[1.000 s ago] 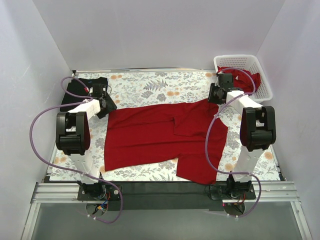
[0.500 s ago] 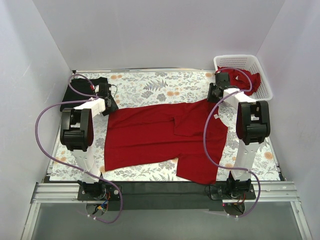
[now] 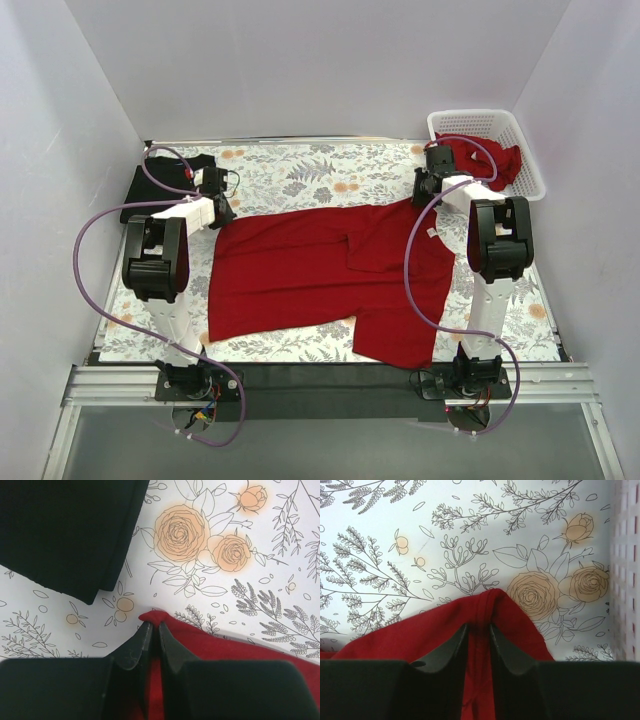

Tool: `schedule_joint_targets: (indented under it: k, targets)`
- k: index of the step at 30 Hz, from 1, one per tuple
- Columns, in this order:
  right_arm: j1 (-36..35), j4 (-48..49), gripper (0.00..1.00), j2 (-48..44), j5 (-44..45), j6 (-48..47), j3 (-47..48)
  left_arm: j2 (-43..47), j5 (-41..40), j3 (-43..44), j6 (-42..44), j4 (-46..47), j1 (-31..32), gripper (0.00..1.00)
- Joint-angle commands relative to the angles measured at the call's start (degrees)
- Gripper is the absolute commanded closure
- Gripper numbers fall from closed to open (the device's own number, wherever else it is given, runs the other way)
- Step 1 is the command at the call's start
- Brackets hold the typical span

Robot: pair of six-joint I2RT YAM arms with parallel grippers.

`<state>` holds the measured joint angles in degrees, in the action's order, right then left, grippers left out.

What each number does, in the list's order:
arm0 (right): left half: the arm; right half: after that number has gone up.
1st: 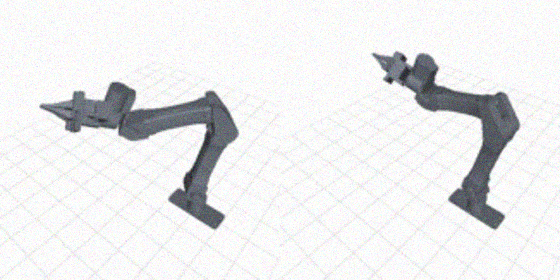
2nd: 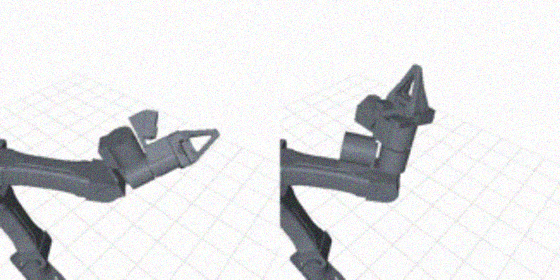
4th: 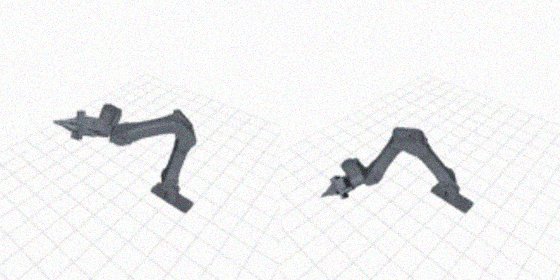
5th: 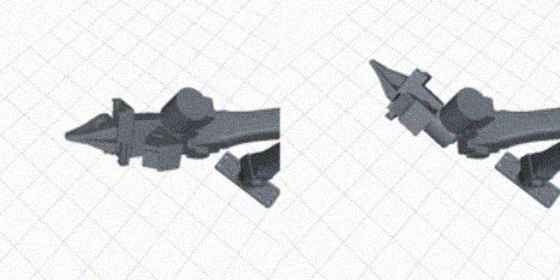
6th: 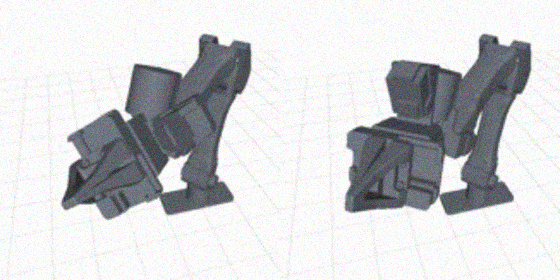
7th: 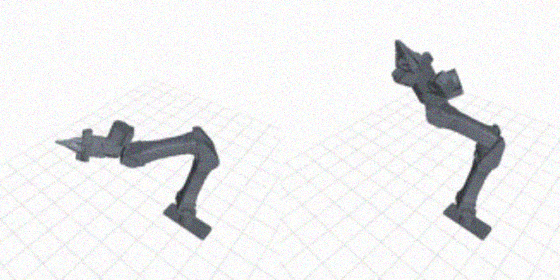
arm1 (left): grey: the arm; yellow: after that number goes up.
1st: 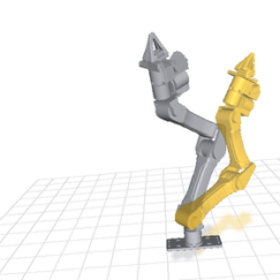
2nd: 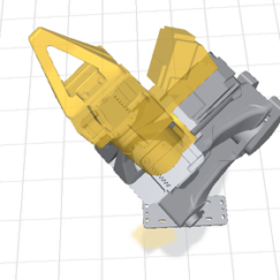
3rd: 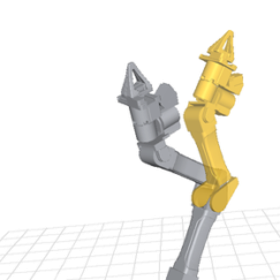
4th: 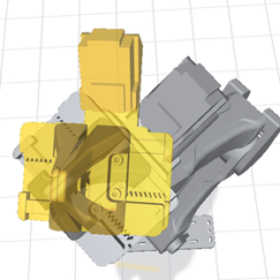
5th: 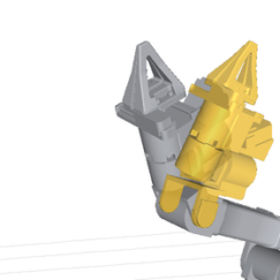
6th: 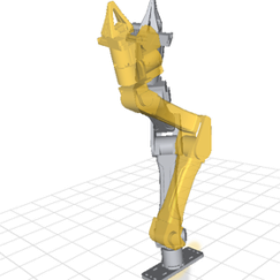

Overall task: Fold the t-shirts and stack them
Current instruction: Fold the tshirt

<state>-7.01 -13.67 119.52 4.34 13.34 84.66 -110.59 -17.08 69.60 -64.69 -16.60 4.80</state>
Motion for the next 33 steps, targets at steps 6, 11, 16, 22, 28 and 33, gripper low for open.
schedule_joint_targets:
  k: [6,11,16,22,28,33]
  targets:
    - [-0.20,0.49,0.94,1.50,1.28,-0.69,3.75,-2.44,-6.82,1.24,1.32,-1.33,-0.23,1.00]
    - [-0.11,0.31,0.99,0.45,7.87,-0.95,4.11,-3.76,-10.77,3.60,0.53,-2.91,-1.10,1.00]
    - [0.68,0.14,0.99,-0.43,12.00,-0.69,4.63,-5.07,-11.48,5.71,0.44,-3.79,-2.07,1.00]
    - [1.03,-0.21,0.97,0.79,12.01,-1.30,6.83,-5.96,-10.52,7.47,1.14,-3.53,-2.07,1.00]
    - [0.42,-1.79,0.76,-0.16,9.38,-1.83,8.06,-4.91,-7.18,9.32,1.58,-3.26,-2.07,0.78]
    - [-1.25,-3.82,0.61,-6.13,6.48,-0.26,4.56,1.93,-3.93,10.11,0.44,-4.75,-1.02,0.44]
